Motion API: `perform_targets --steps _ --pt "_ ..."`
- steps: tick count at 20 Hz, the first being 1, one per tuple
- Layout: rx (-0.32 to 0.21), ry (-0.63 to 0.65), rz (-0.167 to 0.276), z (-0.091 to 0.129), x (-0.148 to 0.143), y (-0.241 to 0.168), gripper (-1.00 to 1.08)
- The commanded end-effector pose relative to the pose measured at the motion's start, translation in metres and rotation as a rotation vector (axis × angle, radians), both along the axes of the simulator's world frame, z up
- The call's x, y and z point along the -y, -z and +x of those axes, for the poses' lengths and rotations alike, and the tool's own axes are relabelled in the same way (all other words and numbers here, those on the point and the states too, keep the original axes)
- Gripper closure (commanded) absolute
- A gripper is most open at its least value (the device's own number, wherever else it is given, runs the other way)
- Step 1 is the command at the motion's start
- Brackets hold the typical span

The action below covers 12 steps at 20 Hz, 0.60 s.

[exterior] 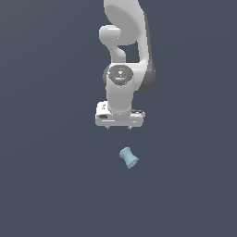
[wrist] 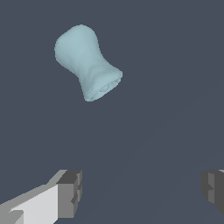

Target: Pick up the object and move it to a goal position.

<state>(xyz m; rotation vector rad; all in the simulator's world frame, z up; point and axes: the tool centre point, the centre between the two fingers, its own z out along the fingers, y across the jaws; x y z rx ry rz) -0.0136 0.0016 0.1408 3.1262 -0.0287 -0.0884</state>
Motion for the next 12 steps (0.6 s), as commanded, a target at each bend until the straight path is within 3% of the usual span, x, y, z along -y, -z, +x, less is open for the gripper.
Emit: perform_targets --steps 1,12 --pt "0.001 -0.016 0.0 0.003 -0.001 0.001 -0.92" --pt "0.015 -0.211 0.006 0.038 -0.016 0.011 -0.92"
